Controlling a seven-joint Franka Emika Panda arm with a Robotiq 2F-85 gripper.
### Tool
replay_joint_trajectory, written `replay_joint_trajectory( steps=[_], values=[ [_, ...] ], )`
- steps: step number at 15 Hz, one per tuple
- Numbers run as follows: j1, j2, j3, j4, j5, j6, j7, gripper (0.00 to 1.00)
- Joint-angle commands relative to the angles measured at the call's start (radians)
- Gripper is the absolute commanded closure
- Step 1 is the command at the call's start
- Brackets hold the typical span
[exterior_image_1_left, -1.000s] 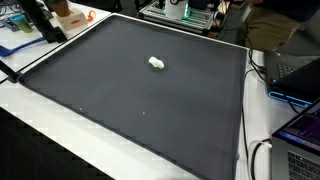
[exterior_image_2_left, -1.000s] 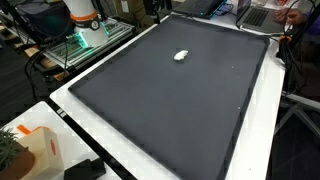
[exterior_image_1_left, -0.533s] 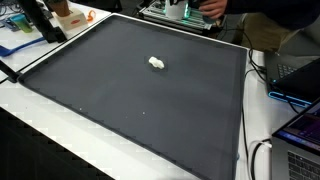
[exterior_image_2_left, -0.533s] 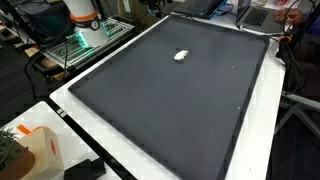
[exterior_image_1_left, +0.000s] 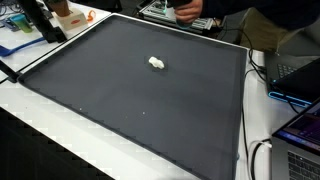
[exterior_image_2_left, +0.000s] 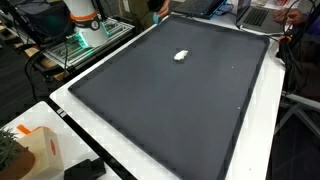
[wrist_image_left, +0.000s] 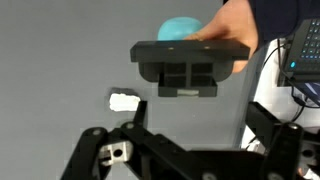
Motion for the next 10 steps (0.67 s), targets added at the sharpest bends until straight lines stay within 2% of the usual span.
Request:
replay_joint_trajectory(
  steps=[1,10],
  values=[
    [0.010,-0.046,-0.006,-0.016,0.028,-0.033,0.027,0.00],
    [0.013,-0.060,-0.009,-0.016,0.036,-0.043,0.024,0.00]
  ],
)
